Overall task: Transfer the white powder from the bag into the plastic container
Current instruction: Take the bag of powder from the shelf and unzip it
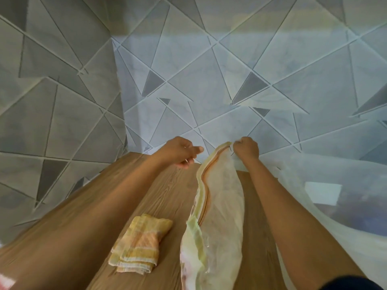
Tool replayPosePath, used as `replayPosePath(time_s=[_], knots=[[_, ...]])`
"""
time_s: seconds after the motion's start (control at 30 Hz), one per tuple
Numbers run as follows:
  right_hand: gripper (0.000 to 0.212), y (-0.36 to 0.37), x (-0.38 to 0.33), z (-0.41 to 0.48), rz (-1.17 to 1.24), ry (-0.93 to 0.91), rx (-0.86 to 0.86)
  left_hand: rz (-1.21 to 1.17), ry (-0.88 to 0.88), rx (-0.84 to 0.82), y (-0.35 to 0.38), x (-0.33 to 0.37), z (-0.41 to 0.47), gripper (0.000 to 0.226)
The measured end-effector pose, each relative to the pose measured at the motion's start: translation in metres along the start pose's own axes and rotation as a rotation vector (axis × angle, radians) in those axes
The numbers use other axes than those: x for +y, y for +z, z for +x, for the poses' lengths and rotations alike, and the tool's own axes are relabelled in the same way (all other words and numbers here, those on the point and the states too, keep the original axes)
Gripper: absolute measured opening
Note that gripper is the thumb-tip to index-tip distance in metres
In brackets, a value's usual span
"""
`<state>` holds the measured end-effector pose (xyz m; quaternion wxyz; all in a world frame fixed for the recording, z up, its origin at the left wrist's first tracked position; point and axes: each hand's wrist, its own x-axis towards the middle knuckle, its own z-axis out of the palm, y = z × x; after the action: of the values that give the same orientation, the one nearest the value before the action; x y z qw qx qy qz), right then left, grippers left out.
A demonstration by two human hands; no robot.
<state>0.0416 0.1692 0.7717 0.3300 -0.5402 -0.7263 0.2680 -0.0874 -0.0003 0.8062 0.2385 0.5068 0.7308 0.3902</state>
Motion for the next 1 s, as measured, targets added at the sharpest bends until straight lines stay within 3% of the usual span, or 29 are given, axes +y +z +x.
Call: replayPosePath(time_s=[0.17,0.33,0.47,0.57,0.63,0.77,0.9,1.0], knots=[[0.033,0.004,0.008,0.014,0.006,0.029,-0.124,-0.221,-0.108,0.074,0.033,-0.002,0.084,0.026],[0.034,0.024,0.012,0.025,0.31,0.064,-0.249,-0.11,-0.085,0.049,0.063,0.011,0.137,0.036],[0.014,0.033,0.021,0.042,0.407,0.184,-0.189,0.101,-0.07,0.018,0.079,0.015,0.163,0.044],[0.012,0.036,0.032,0.046,0.428,0.188,-0.144,0.18,-0.088,-0.009,0.083,0.012,0.175,0.039],[0.012,0.038,0.038,0.043,0.301,0.062,-0.059,0.126,-0.12,-0.025,0.084,0.007,0.181,0.034],[0.022,0.033,0.035,0.038,-0.298,-0.239,0.066,-0.022,-0.161,-0.031,0.086,0.002,0.189,0.028],[0.026,0.016,0.006,0.017,-0.676,-0.448,-0.148,0.026,-0.179,0.067,0.087,-0.004,0.19,0.03],[0.021,-0.004,-0.019,-0.022,-0.678,-0.596,-0.372,0.043,-0.21,0.126,0.084,-0.015,0.185,0.028]])
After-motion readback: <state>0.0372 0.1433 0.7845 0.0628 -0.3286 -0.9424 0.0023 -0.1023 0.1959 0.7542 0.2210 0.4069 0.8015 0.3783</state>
